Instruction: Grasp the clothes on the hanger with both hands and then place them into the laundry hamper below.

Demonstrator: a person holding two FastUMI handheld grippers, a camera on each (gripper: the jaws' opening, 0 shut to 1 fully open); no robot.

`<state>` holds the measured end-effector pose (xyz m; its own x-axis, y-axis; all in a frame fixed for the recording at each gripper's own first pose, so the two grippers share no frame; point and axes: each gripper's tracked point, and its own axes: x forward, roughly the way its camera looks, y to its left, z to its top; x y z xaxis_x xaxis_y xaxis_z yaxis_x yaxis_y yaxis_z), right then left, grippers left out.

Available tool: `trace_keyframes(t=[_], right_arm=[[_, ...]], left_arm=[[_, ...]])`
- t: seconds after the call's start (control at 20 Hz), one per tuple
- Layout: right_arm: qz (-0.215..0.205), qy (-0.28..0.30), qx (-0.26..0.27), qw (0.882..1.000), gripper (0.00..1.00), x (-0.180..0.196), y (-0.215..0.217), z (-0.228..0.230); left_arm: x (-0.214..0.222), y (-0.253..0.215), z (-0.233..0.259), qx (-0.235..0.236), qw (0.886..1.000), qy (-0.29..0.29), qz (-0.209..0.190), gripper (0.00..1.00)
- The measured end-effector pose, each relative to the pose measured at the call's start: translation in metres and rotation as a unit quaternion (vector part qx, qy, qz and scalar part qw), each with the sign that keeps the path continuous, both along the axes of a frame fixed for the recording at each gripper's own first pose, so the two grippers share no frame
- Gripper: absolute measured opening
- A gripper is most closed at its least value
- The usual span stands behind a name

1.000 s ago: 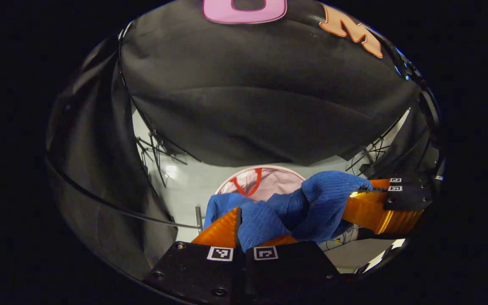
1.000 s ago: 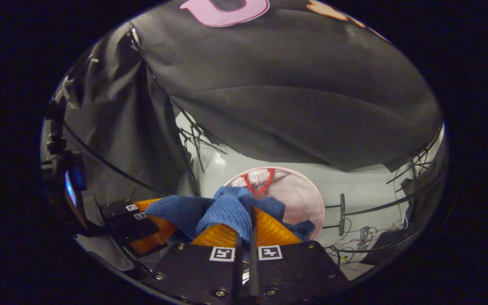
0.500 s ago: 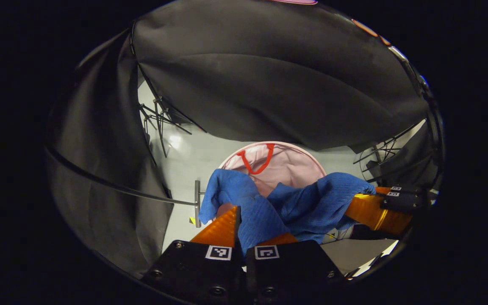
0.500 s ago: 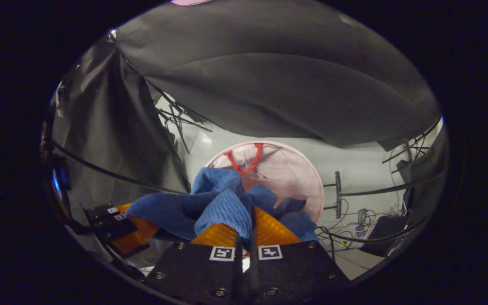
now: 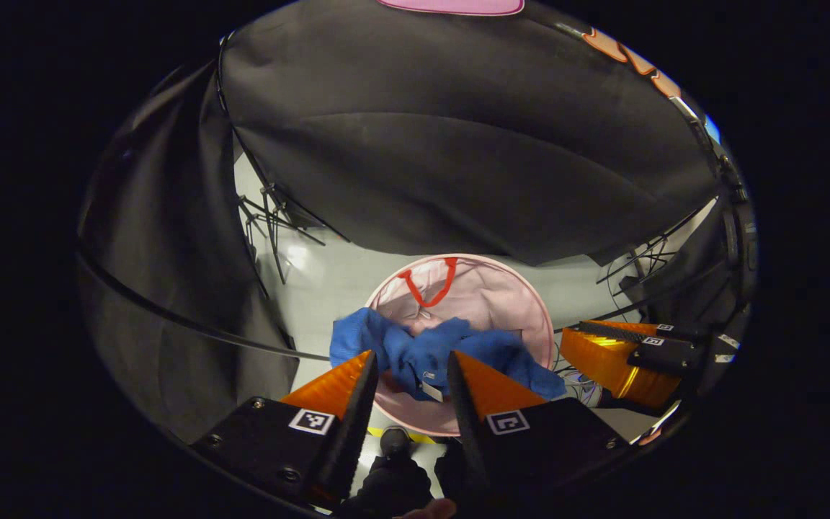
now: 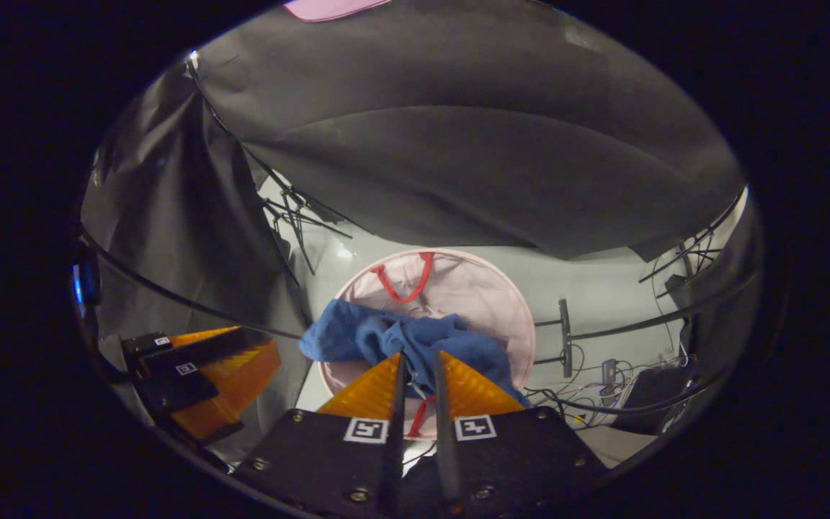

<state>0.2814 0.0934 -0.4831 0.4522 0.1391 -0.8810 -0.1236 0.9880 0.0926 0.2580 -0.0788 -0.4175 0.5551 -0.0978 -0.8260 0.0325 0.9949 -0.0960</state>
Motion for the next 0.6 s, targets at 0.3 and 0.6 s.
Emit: trace_keyframes(t=[0.3, 0.6], right_arm=[[-0.034, -0.032, -0.011, 0.999, 1.0, -0.023, -0.007, 0.03], [-0.068, -0.078, -0.017, 0.994, 1.0, -0.051, 0.003, 0.07]], left_arm=[[-0.021, 0.014, 0.027, -0.006, 0.999, -0.029, -0.028, 0.91], [-0.045, 0.024, 0.052, -0.007, 0.997, -0.057, -0.05, 0.86]])
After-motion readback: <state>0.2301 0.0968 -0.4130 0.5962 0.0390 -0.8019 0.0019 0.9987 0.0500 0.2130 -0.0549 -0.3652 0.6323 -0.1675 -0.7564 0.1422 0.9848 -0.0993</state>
